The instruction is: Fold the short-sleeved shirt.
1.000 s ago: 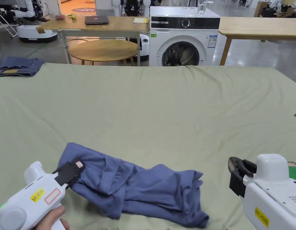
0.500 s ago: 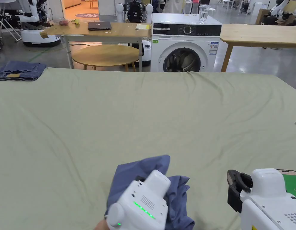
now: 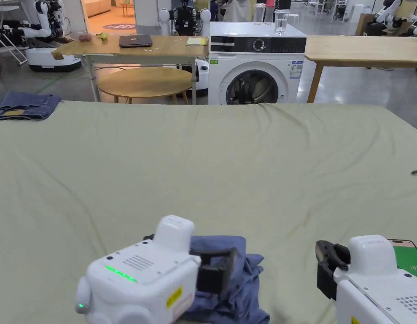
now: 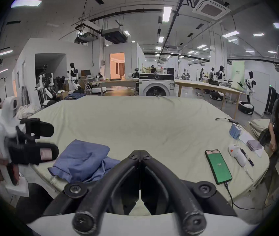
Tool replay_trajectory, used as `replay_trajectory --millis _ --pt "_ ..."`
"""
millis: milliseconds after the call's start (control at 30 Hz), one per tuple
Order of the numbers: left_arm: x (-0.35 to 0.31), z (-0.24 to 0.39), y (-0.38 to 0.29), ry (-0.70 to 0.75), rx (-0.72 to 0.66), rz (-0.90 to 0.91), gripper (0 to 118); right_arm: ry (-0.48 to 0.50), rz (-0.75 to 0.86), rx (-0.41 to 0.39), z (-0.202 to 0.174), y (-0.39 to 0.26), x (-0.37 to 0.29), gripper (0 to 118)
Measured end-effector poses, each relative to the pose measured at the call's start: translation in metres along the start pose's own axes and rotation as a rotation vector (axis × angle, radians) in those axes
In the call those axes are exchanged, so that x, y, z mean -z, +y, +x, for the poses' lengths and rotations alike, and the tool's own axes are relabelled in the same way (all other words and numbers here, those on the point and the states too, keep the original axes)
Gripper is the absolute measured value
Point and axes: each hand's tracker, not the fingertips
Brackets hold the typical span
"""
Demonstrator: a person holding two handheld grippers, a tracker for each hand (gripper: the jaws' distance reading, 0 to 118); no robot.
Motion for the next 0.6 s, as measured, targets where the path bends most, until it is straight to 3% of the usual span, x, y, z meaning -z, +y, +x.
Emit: replay_trajectory --millis 33,67,100,133,233,400,533,600 --pt "0.006 -0.016 -0.002 -0.010 -0.116 -0.022 80 0.004 -0.010 -0.006 -0.003 0.000 0.002 0" --pt "0.013 -0.032 -0.007 -0.049 -0.232 -0.061 51 0.008 -0.016 -0.009 -0.006 -0.001 0.004 0" --pt "0.021 -0.040 -0.011 -0.075 -0.290 -0.041 12 0.014 -0.020 -0.012 -0.007 -0.002 0.006 0" --pt "0.036 -0.043 -0.016 -0.063 -0.332 -0.053 6 0.021 -0.028 -0.013 -0.009 -0.003 0.007 0" --pt "0.071 -0.040 -0.032 -0.149 -0.372 -0.170 6 0.028 -0.053 -0.018 -0.012 -0.004 0.012 0" --pt "0.112 0.009 -0.067 -0.267 -0.187 -0.352 6 0.034 -0.087 0.001 -0.012 -0.006 0.017 0" --pt "0.103 -0.004 -0.066 -0.240 -0.333 -0.265 5 0.063 -0.109 -0.003 -0.022 -0.009 0.024 0" --pt "0.081 -0.010 -0.052 -0.198 -0.295 -0.193 5 0.099 -0.121 0.012 -0.030 -0.010 0.034 0"
